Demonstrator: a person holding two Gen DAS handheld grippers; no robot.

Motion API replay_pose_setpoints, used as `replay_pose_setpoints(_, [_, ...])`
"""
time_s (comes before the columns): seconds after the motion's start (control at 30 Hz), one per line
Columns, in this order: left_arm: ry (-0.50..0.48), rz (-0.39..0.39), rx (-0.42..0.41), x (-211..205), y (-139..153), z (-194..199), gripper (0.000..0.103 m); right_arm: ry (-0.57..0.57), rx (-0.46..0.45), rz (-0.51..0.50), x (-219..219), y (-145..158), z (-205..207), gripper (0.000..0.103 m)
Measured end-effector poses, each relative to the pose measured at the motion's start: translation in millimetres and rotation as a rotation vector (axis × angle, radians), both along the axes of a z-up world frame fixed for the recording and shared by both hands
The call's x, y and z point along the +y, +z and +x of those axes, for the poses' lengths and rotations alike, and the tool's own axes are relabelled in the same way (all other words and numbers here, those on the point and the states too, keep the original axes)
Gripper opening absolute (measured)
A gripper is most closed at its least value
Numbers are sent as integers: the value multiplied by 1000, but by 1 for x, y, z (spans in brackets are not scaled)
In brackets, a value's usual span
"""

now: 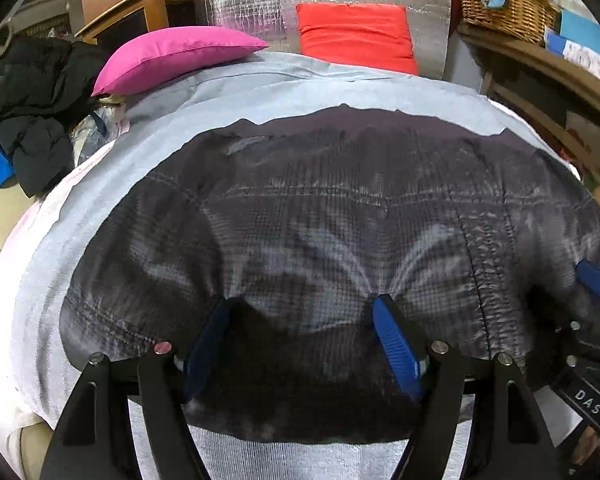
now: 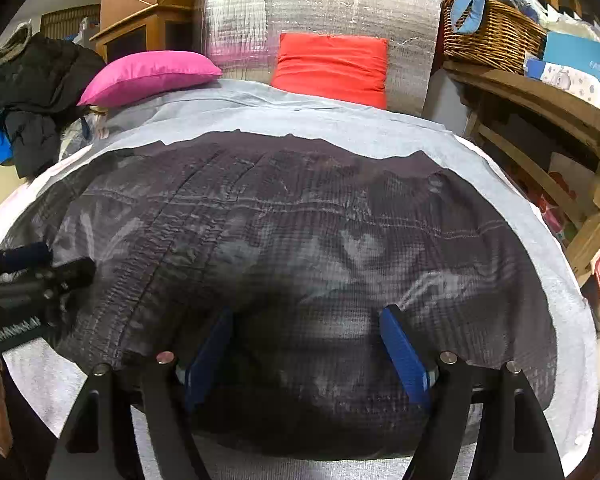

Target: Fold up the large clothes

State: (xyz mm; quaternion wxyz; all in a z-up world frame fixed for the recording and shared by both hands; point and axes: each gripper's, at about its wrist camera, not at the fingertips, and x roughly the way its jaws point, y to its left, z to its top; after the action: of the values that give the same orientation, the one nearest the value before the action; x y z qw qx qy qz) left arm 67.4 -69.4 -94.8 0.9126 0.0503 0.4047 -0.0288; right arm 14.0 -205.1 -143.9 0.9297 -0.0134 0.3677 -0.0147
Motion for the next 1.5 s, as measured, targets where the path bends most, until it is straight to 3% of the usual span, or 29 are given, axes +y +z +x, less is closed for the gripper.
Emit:
replay_pose_setpoints(0.1, [-16, 32, -20, -3, -3, -3, 77, -1, -14, -23, 3, -6, -2, 80])
replay_pose_setpoints(0.2, [-23, -31, -16, 11, 12, -5, 77, 11, -3, 12, -4, 4, -4, 80])
replay_pose_setpoints(0.33, [99, -68, -112, 55, 32, -17, 77, -97, -80, 70, -44, 30, -26, 80])
replay_pose_setpoints(0.43, [182, -74, -46, 82, 17, -10, 77, -197, -51, 136, -84, 25, -34, 80])
replay_pose_setpoints(0.53, [193, -60, -20, 90, 4, -8, 79, -239, 47, 191, -109, 1, -29, 81])
replay_pose_setpoints(0.8, [251, -99, -56, 100, 22, -21, 79, -235, -35, 220, -110, 21, -41, 84])
replay_pose_setpoints(0.93, [265, -121, 27, 113, 2, -15, 84, -233, 37, 227, -112, -3, -33, 87])
replay_pose_setpoints(1.5, [262, -123, 25, 117, 1, -14, 85, -234, 41, 241, -117, -6, -34, 91])
